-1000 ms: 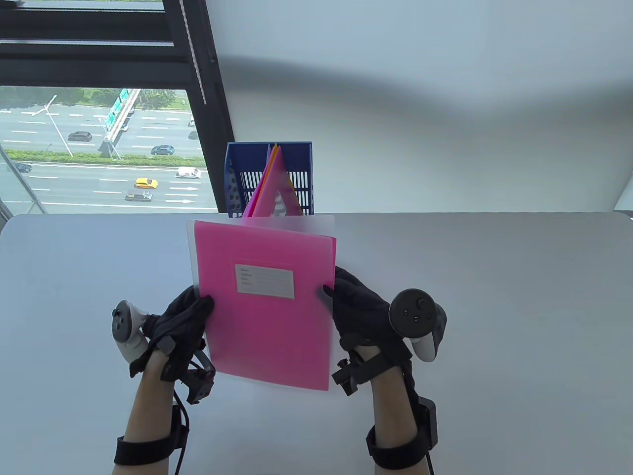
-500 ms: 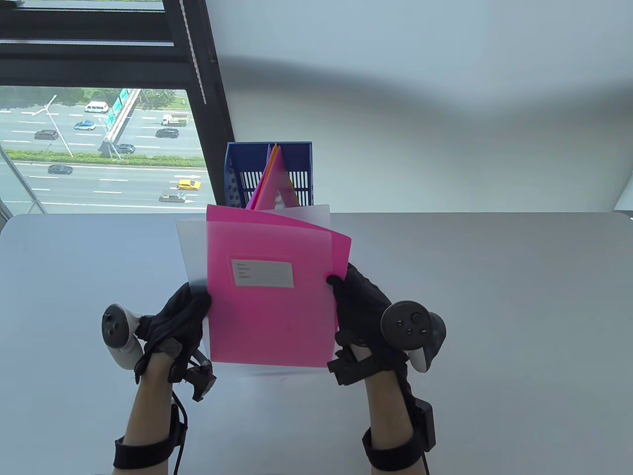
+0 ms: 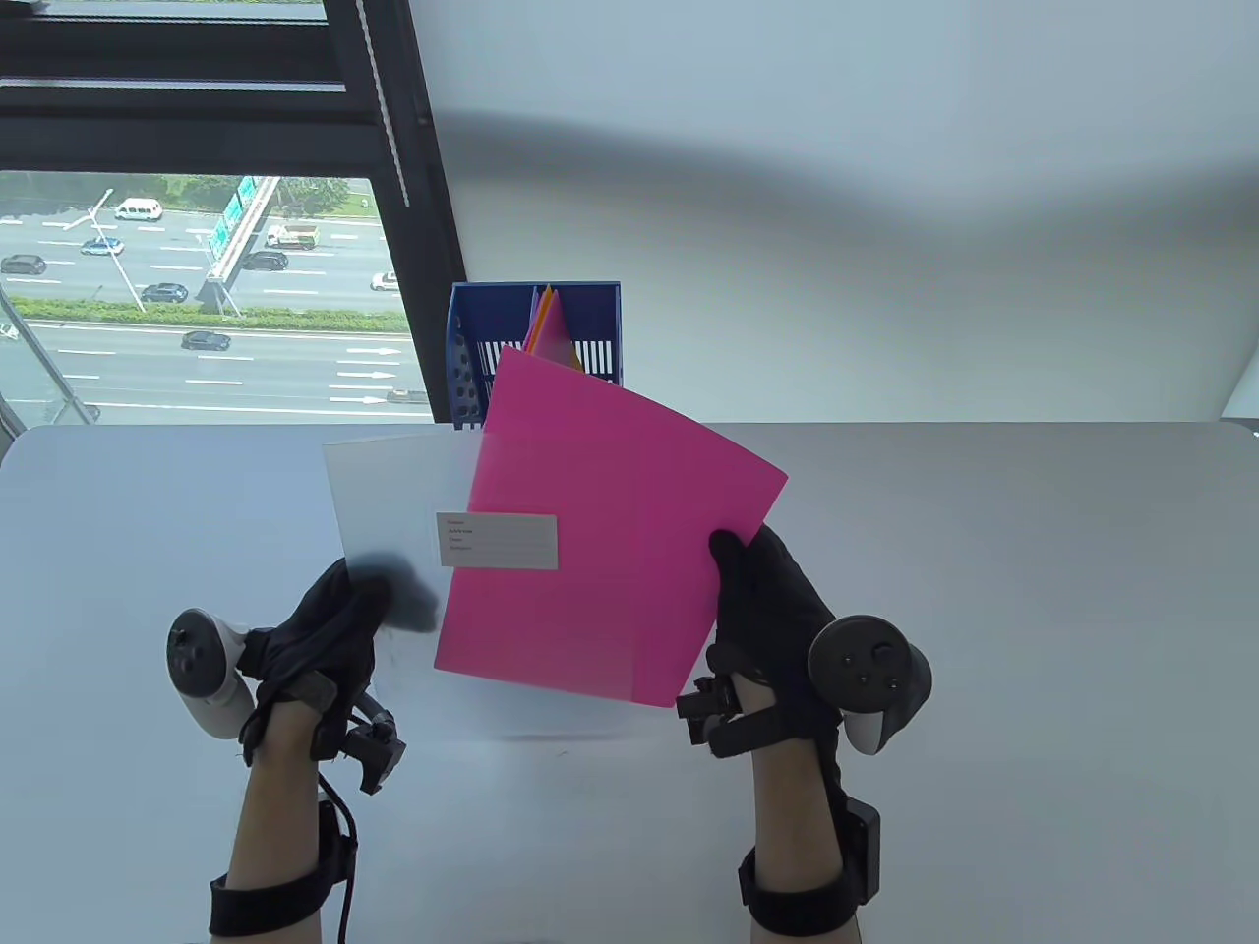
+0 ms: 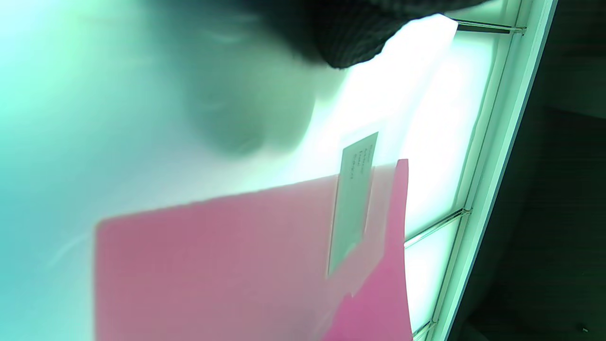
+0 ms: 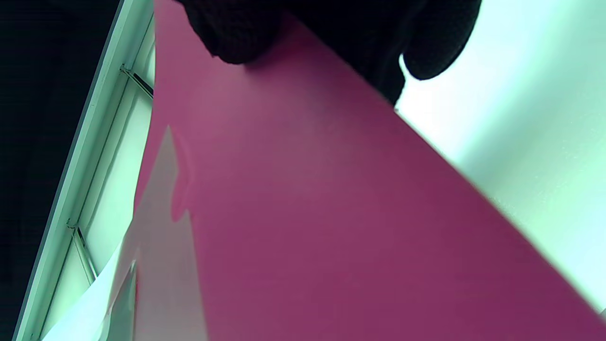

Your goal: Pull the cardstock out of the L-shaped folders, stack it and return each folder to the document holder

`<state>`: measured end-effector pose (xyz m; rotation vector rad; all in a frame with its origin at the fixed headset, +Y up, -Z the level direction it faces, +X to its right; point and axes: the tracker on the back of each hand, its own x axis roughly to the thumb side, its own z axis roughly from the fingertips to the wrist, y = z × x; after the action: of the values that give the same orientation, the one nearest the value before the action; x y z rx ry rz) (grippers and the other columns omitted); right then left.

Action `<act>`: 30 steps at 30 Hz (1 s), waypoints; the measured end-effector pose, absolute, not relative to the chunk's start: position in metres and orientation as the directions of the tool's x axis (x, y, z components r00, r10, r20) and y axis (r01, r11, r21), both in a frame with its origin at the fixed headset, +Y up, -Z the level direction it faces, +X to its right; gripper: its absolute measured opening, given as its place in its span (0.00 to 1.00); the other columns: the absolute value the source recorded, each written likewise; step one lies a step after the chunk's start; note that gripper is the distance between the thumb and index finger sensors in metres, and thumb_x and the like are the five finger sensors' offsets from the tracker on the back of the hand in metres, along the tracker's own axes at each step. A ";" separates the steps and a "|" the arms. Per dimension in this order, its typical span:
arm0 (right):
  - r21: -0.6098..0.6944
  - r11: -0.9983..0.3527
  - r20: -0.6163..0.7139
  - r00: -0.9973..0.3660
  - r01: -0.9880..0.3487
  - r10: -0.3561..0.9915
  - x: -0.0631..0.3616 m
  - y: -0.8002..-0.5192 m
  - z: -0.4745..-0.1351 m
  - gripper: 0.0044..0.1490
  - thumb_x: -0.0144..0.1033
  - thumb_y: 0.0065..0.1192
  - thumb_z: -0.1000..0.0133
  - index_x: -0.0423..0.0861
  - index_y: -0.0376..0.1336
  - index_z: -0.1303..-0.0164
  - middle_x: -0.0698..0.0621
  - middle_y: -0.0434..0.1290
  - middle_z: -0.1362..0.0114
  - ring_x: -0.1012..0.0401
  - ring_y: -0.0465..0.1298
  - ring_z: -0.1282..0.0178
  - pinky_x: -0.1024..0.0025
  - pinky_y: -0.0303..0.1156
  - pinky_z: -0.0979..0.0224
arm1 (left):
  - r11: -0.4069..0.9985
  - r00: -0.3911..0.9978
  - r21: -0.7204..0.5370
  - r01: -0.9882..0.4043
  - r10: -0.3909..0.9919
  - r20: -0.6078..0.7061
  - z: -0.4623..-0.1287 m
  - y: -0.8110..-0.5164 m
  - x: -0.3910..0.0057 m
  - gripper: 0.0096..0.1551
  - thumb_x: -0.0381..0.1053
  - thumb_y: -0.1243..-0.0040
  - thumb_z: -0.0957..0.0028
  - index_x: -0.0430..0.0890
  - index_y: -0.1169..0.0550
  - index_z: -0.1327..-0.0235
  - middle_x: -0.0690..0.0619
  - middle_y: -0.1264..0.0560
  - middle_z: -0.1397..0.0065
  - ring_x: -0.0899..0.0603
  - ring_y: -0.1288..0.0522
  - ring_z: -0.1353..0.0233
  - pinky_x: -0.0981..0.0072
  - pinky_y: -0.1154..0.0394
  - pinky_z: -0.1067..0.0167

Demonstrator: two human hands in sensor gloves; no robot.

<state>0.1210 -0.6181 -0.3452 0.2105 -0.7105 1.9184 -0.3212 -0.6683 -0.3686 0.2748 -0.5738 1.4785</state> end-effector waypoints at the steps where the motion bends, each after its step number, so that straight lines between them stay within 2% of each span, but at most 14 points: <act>1: -0.389 -0.286 0.445 -0.450 -0.876 0.774 0.123 -0.618 -0.345 0.21 0.50 0.56 0.34 0.53 0.69 0.36 0.47 0.74 0.27 0.62 0.83 0.57 0.53 0.68 0.24 | 0.089 -0.012 -0.169 -0.982 0.855 0.519 -0.368 -0.668 -0.322 0.23 0.51 0.46 0.36 0.45 0.24 0.30 0.50 0.18 0.39 0.41 0.13 0.46 0.44 0.29 0.28; 6: -0.450 -0.279 0.429 -0.479 -0.848 0.766 0.147 -0.617 -0.341 0.21 0.49 0.59 0.34 0.53 0.70 0.36 0.47 0.75 0.29 0.62 0.82 0.59 0.53 0.68 0.25 | 0.079 -0.012 -0.153 -0.985 0.855 0.519 -0.367 -0.668 -0.329 0.23 0.51 0.46 0.36 0.45 0.24 0.31 0.49 0.18 0.39 0.41 0.13 0.46 0.44 0.30 0.28; 12: -0.549 -0.279 0.398 -0.540 -0.788 0.741 0.174 -0.616 -0.333 0.23 0.45 0.69 0.37 0.52 0.69 0.33 0.48 0.78 0.35 0.64 0.81 0.64 0.55 0.69 0.26 | 0.078 -0.002 -0.132 -0.988 0.854 0.520 -0.365 -0.667 -0.337 0.23 0.51 0.45 0.36 0.45 0.24 0.31 0.49 0.18 0.39 0.41 0.13 0.46 0.44 0.30 0.28; 18: -0.628 -0.379 0.283 -0.653 -0.680 0.702 0.198 -0.617 -0.326 0.26 0.44 0.71 0.39 0.52 0.69 0.31 0.52 0.80 0.42 0.65 0.80 0.67 0.56 0.69 0.26 | 0.059 -0.005 -0.107 -0.993 0.854 0.520 -0.364 -0.668 -0.347 0.23 0.51 0.45 0.36 0.46 0.24 0.30 0.49 0.18 0.39 0.40 0.14 0.45 0.43 0.30 0.28; 22: -0.591 -0.477 0.155 -0.671 -0.651 0.725 0.212 -0.629 -0.332 0.26 0.44 0.71 0.39 0.51 0.69 0.31 0.52 0.81 0.42 0.66 0.80 0.67 0.56 0.70 0.27 | 0.031 -0.030 -0.108 -0.994 0.852 0.523 -0.363 -0.667 -0.351 0.23 0.51 0.45 0.36 0.45 0.24 0.30 0.49 0.18 0.39 0.41 0.13 0.45 0.43 0.30 0.28; 30: -0.442 -0.564 -0.044 -0.612 -0.697 0.790 0.223 -0.683 -0.362 0.26 0.43 0.72 0.39 0.50 0.69 0.32 0.51 0.81 0.42 0.66 0.80 0.68 0.56 0.70 0.28 | 0.044 -0.019 -0.108 -0.993 0.853 0.522 -0.364 -0.669 -0.351 0.23 0.51 0.45 0.36 0.45 0.24 0.31 0.49 0.18 0.39 0.41 0.13 0.45 0.43 0.30 0.28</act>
<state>0.2231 -0.6825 -0.3621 -0.2988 -0.4868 2.1922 -0.3510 -0.6692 -0.3642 0.3378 -0.5218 1.5125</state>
